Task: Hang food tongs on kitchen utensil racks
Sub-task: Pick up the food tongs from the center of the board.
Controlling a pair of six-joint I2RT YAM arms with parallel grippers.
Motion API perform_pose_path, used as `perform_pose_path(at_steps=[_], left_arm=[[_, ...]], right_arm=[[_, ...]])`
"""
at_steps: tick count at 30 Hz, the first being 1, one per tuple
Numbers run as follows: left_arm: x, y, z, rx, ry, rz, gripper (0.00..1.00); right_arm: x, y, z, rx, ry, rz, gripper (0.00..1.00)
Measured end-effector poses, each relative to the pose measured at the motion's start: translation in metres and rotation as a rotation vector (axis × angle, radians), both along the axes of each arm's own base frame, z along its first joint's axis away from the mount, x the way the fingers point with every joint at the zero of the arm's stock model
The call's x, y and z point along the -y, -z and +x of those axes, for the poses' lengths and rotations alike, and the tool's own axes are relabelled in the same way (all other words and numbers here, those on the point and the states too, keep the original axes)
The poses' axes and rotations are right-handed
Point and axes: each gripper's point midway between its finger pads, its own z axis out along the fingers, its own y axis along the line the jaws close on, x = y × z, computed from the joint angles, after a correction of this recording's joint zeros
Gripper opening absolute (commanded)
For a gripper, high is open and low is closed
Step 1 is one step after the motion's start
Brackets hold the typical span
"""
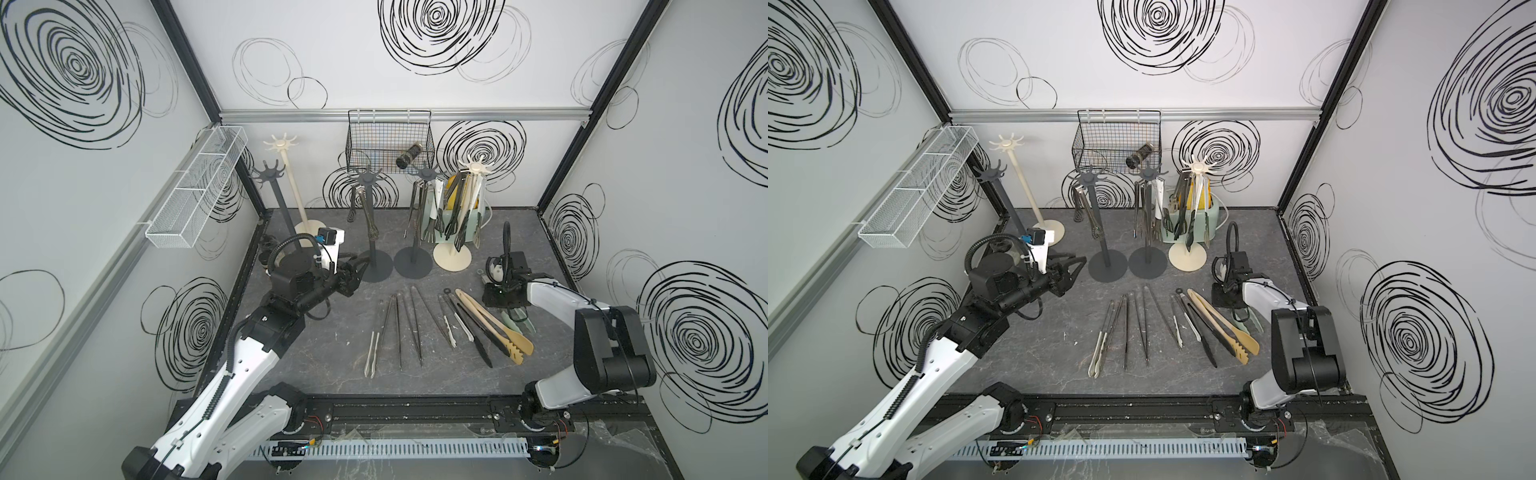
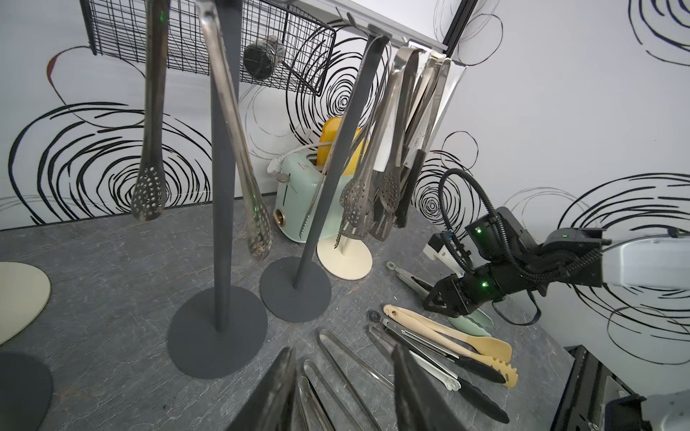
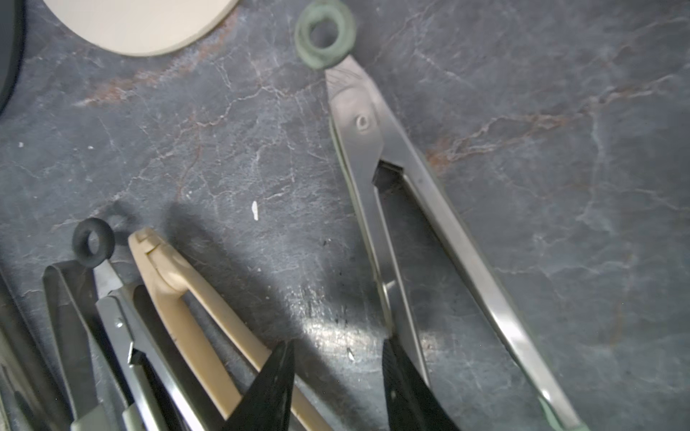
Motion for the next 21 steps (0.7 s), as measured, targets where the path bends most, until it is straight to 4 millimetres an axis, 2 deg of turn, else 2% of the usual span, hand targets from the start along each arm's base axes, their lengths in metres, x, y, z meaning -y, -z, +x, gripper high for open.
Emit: perform_pose_path(at_steps=[8, 15, 21], left_arm=[[0.001, 0.010, -0.004, -0.021, 0.013, 0.006, 0.46], [0.002, 0.009, -0.008, -0.015, 0.030, 0.001, 0.47], [0.004, 0.011, -0.010, -0.019, 0.043, 0.001, 0.47]], right_arm=[[0.003, -0.007, 0.002, -0.004, 0.010, -0.046, 0.43], [0.010, -0.033, 0.015, 0.049, 0.032, -0.074, 0.44], [0.020, -0.017, 0.013, -0.002, 0.057, -0.085, 0.42]])
